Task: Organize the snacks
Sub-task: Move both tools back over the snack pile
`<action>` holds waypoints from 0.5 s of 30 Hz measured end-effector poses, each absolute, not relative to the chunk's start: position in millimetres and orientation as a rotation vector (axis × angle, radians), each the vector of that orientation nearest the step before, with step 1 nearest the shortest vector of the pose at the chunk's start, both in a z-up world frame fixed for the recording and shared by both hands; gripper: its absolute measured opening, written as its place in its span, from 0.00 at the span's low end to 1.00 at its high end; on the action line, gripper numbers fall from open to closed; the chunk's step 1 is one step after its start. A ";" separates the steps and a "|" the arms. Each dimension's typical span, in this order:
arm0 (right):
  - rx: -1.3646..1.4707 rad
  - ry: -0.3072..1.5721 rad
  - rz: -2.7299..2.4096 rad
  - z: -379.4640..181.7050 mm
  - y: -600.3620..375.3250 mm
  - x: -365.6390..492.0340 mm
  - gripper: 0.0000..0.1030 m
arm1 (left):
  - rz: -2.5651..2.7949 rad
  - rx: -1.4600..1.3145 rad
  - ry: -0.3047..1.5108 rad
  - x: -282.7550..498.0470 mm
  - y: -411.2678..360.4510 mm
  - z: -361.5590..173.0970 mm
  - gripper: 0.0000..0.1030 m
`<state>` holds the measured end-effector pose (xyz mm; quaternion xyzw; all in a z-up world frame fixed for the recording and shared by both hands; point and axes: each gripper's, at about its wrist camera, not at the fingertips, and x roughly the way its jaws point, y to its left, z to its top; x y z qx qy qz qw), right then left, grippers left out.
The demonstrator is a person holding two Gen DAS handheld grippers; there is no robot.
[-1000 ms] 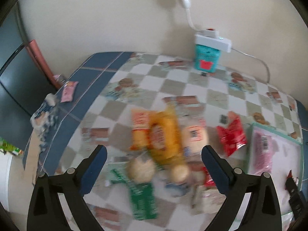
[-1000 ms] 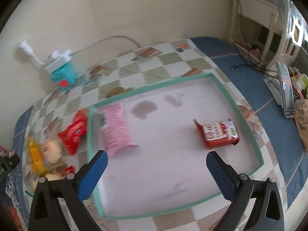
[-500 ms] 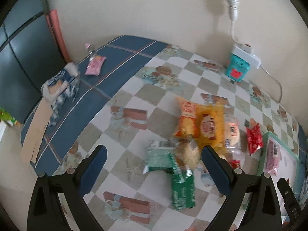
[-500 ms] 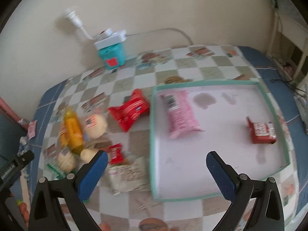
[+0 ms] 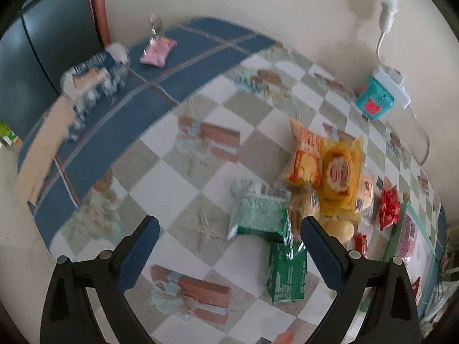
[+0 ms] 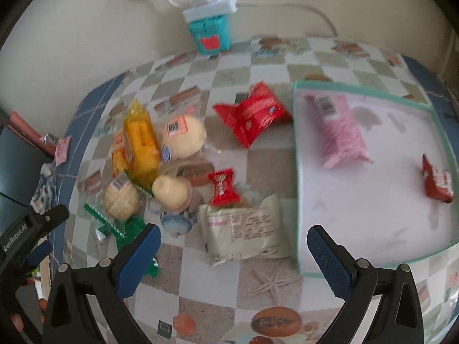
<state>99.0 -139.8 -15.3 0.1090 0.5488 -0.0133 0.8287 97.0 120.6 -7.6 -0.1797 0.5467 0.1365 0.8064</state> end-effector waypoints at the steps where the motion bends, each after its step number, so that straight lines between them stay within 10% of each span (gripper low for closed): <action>1: 0.232 1.175 -0.029 -18.4 -138.7 99.5 1.00 | 0.287 -0.391 1.182 98.0 119.1 -11.1 0.96; 15: 0.262 1.211 -0.060 -32.9 -145.7 104.6 1.00 | 0.192 -0.417 1.325 113.4 81.4 -46.8 0.96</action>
